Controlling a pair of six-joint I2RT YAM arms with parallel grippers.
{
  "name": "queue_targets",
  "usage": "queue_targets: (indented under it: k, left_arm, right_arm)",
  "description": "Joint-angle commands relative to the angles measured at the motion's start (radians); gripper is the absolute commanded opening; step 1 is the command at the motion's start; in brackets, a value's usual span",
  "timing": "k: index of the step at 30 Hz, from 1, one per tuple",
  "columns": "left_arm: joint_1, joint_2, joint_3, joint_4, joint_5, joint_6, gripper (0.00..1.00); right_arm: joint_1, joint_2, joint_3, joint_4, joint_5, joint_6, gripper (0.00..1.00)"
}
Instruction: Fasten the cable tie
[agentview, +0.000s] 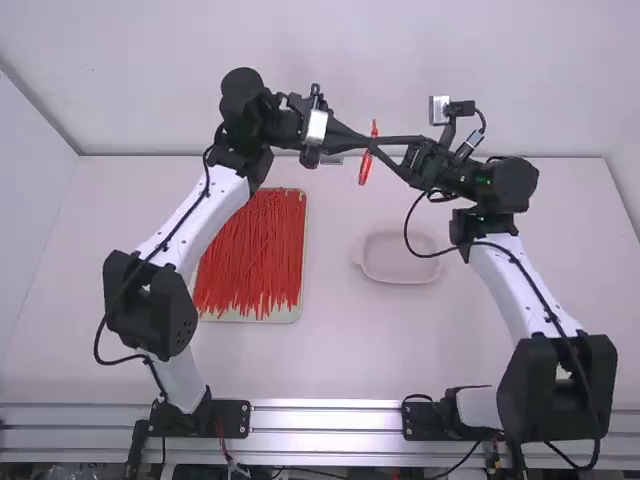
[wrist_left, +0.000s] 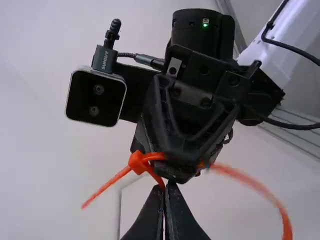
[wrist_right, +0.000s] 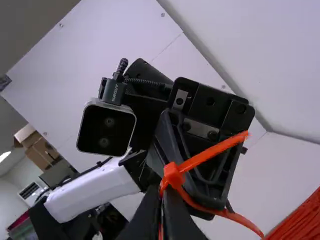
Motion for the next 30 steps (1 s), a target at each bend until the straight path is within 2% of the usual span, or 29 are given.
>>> queue_targets:
  k: [1, 4, 5, 6, 7, 21, 24, 26, 30]
  left_arm:
    - [0.008, -0.027, 0.002, 0.017, 0.118, -0.027, 0.02]
    - [0.019, -0.027, 0.002, 0.025, 0.12, -0.055, 0.02]
    - [0.018, -0.027, 0.002, 0.024, 0.126, -0.054, 0.02]
    - [0.017, -0.027, 0.002, 0.024, 0.126, -0.054, 0.02]
    - [0.016, -0.027, 0.002, 0.018, 0.126, -0.054, 0.02]
    - [0.001, -0.027, 0.002, -0.005, 0.128, -0.121, 0.02]
    - [-0.004, -0.026, -0.003, -0.006, 0.128, -0.133, 0.02]
    - [-0.004, -0.026, -0.009, -0.005, 0.128, -0.132, 0.02]
    - [-0.009, -0.026, -0.027, -0.002, 0.122, -0.113, 0.02]
  right_arm:
    - [-0.025, 0.023, 0.031, -0.007, 0.055, 0.02, 0.26]
    - [-0.025, 0.019, 0.031, 0.011, 0.035, 0.02, 0.44]
    - [-0.025, 0.017, 0.031, 0.012, 0.024, 0.021, 0.66]
    - [-0.025, 0.015, 0.031, 0.011, 0.023, 0.023, 0.79]
    - [-0.025, 0.014, 0.031, 0.011, 0.022, 0.032, 0.98]
    - [-0.013, 0.014, 0.031, 0.014, 0.026, 0.095, 0.98]
    - [0.013, 0.014, 0.031, 0.014, 0.03, 0.095, 0.85]
    - [0.018, 0.014, 0.031, 0.014, 0.034, 0.095, 0.82]
    - [0.022, 0.014, 0.031, 0.015, 0.045, 0.095, 0.69]
